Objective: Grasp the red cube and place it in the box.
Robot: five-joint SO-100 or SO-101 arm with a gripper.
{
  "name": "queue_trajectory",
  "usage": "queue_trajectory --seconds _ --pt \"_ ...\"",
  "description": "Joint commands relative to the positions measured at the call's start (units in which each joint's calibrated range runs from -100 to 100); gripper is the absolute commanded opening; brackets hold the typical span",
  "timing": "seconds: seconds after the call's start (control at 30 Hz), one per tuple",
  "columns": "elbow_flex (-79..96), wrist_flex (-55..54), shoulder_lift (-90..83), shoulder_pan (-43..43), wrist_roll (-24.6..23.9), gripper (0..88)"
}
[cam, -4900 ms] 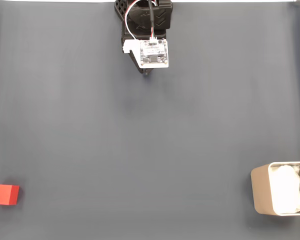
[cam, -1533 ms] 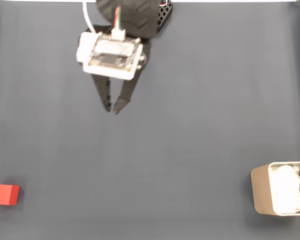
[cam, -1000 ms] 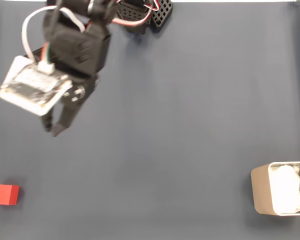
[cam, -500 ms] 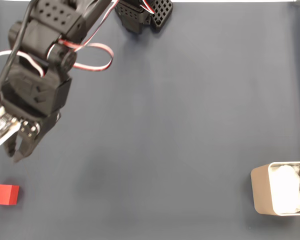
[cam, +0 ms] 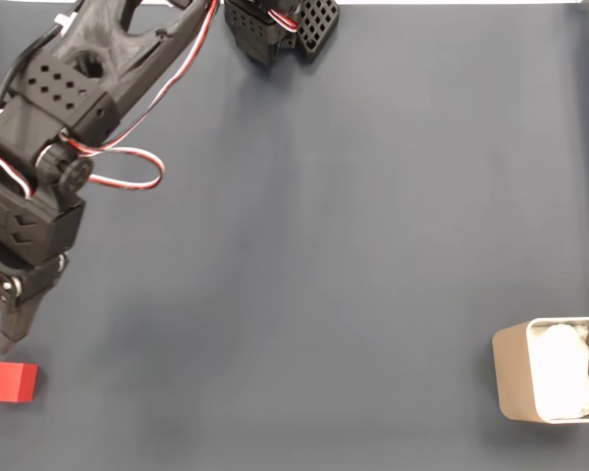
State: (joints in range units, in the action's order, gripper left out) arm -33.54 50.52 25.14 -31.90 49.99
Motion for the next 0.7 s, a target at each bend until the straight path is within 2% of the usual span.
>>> queue_trajectory --seconds 0.0,0.33,0.67 --pt "-4.78 -1.66 1.72 -1.48 0.34 13.9" --pt "-8.79 -6.42 9.35 -2.76 1.12 22.0" --pt "-8.79 -11.34 14.55 -2.48 2.25 26.4"
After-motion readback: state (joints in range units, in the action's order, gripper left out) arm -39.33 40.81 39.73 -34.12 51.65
